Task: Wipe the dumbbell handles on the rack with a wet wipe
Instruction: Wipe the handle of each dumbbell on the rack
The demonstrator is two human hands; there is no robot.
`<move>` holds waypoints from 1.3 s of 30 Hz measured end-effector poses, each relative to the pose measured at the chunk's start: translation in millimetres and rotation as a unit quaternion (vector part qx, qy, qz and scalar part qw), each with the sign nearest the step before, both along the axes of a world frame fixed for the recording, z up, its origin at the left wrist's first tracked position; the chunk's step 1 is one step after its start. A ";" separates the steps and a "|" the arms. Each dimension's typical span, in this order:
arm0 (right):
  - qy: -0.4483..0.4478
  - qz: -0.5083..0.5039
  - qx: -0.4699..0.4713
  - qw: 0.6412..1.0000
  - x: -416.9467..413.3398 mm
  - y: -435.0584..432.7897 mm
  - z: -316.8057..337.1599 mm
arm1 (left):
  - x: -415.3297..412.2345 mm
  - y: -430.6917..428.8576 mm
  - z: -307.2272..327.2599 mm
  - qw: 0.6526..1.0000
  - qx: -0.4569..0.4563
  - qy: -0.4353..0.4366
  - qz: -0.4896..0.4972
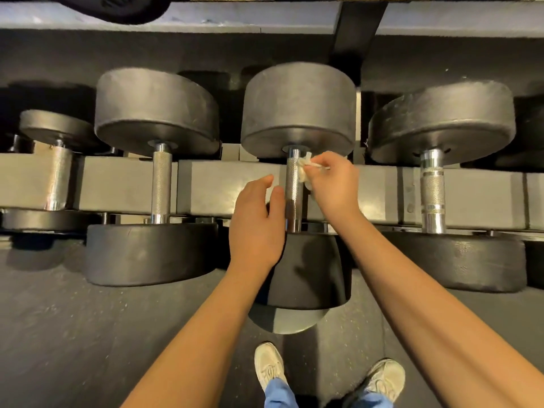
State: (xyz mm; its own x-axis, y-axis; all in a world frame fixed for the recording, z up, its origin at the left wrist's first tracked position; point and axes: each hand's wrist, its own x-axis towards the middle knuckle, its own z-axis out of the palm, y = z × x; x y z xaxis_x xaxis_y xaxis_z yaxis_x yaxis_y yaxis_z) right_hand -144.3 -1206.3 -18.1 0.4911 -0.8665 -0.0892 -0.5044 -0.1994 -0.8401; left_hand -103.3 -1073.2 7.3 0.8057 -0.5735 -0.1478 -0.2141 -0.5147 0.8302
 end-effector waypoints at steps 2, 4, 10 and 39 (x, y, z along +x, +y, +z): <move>0.025 0.025 -0.004 0.999 -4.1 1.2 -3.1 | -0.1 0.4 0.0 1.000 0.013 -0.001 -0.005; 0.049 0.054 0.006 0.997 -15.0 5.3 -4.5 | -0.4 0.9 0.4 1.000 0.023 0.000 -0.012; -0.002 0.011 -0.042 0.999 8.0 -4.4 -7.9 | -0.6 0.6 1.6 0.999 0.031 -0.002 -0.014; 0.114 0.105 -0.071 0.985 -6.1 6.1 1.4 | -0.4 2.6 -5.4 0.999 -0.044 -0.011 -0.006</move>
